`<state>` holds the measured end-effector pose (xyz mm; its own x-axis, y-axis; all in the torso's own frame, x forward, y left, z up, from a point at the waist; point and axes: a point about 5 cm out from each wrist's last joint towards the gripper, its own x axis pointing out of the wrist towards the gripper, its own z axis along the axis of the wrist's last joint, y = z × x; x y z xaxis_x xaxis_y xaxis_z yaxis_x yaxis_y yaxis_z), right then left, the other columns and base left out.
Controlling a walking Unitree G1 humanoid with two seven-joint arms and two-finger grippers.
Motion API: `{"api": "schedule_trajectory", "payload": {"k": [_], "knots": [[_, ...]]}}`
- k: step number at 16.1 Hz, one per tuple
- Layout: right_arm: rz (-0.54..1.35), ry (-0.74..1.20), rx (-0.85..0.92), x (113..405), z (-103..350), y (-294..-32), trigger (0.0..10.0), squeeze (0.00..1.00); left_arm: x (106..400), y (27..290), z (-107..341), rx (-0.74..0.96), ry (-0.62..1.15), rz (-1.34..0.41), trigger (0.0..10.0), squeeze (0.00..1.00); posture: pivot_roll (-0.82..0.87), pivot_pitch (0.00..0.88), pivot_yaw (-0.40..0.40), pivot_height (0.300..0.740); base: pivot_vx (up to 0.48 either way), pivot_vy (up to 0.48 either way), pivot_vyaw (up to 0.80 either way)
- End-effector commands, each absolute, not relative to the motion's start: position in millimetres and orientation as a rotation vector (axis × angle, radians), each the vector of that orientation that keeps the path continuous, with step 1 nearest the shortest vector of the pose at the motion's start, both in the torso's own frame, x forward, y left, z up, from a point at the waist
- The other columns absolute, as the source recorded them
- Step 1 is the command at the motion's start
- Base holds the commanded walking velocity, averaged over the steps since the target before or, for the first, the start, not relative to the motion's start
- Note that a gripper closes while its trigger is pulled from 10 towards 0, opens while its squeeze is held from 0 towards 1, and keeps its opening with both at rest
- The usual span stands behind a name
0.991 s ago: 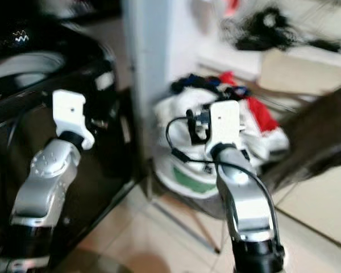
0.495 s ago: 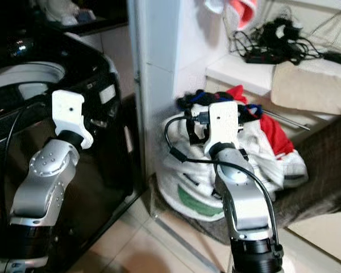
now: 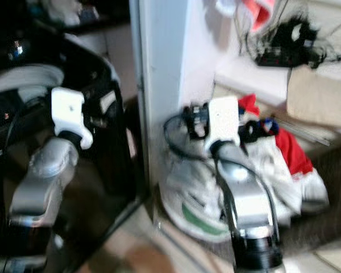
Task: Clothes washing
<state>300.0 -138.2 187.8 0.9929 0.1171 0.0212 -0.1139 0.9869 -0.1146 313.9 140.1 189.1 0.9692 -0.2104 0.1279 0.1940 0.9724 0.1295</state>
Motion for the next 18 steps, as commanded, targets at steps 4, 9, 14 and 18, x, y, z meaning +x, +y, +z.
{"api": "schedule_trajectory", "payload": {"k": [4, 9, 14, 18], "knots": [[0.102, -0.057, -0.113, 297.2, 192.4, -145.4, 10.0, 0.00, 313.8, 133.5, 194.0, 0.126, -0.157, -0.242, 10.0, 0.00, -0.07, 0.000, 0.015, 0.740, 0.357, 0.000, 0.00], [0.113, -0.075, -0.091, 295.7, 194.8, -142.6, 10.0, 0.00, 315.1, 132.6, 195.0, 0.129, -0.157, -0.250, 10.0, 0.00, -0.07, 0.000, 0.028, 0.740, 0.354, 0.000, 0.00], [0.104, -0.044, -0.093, 292.0, 189.2, -143.8, 10.0, 0.00, 315.3, 127.2, 193.4, 0.107, -0.160, -0.280, 10.0, 0.00, -0.08, 0.000, 0.040, 0.740, 0.214, 0.000, 0.00], [0.082, -0.016, -0.064, 290.3, 184.9, -148.8, 10.0, 0.00, 315.6, 125.9, 190.3, 0.122, -0.144, -0.286, 10.0, 0.00, -0.08, 0.000, 0.039, 0.740, 0.000, 0.000, -0.12]]}}
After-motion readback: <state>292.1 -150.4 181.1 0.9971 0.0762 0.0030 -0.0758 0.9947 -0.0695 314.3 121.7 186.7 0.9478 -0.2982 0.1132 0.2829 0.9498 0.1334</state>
